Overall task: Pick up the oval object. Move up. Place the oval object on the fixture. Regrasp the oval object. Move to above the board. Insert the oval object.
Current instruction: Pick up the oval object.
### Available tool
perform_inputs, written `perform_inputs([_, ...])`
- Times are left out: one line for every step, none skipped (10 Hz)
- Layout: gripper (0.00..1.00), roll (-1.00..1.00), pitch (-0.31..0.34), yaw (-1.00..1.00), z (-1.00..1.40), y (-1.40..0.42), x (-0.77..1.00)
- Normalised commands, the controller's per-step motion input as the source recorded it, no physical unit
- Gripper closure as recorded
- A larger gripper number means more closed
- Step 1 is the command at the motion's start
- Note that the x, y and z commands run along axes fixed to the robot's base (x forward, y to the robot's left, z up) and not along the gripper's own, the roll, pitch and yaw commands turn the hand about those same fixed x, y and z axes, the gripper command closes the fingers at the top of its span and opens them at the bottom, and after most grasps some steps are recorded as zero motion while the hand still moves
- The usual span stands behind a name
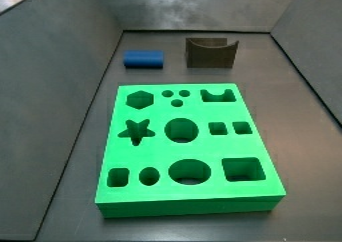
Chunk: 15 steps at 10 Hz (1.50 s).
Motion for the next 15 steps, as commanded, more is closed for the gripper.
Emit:
perform_inputs([0.00, 0.01, -0.004, -0.27, -0.21, -0.13, -0.18])
perform_inputs([0.00, 0.00, -0.036, -1.00, -0.33, 0.00, 0.00])
perform_inputs([0.00, -0.01, -0.034, -1.00, -0.35, 0.00, 0.00])
perform_inputs([0.00, 0.00, -0.043, -1.00, -0.36, 0.00, 0.00])
perform_inputs([0.00, 0.00, -0.036, -1.00, -0.37, 0.00, 0.00])
perform_inputs([0.00, 0.00, -0.033, -1.00, -0.37, 0.00, 0.00])
perform_inputs([0.00, 0.00, -0.030, -1.00, -0.37, 0.00, 0.00])
perform_inputs([0.00, 0.00, -0.034, -1.00, -0.37, 0.00, 0.00])
perform_inputs([0.00, -0.02, -0.060, -1.00, -0.42, -0.03, 0.00])
perform_inputs([0.00, -0.01, -0.061, -1.00, -0.42, -0.03, 0.00])
perform_inputs([0.00, 0.00, -0.033, -0.93, -0.34, -0.23, 0.00])
perform_inputs([0.00, 0.09, 0.000, -0.57, -0.25, -0.68, 0.00])
perform_inputs([0.00, 0.09, 0.000, -0.56, -0.23, -0.70, 0.00])
perform_inputs([0.00, 0.06, -0.001, -0.61, -0.33, -0.66, 0.00])
perform_inputs([0.00, 0.00, -0.011, -0.99, -0.56, -0.17, 0.00])
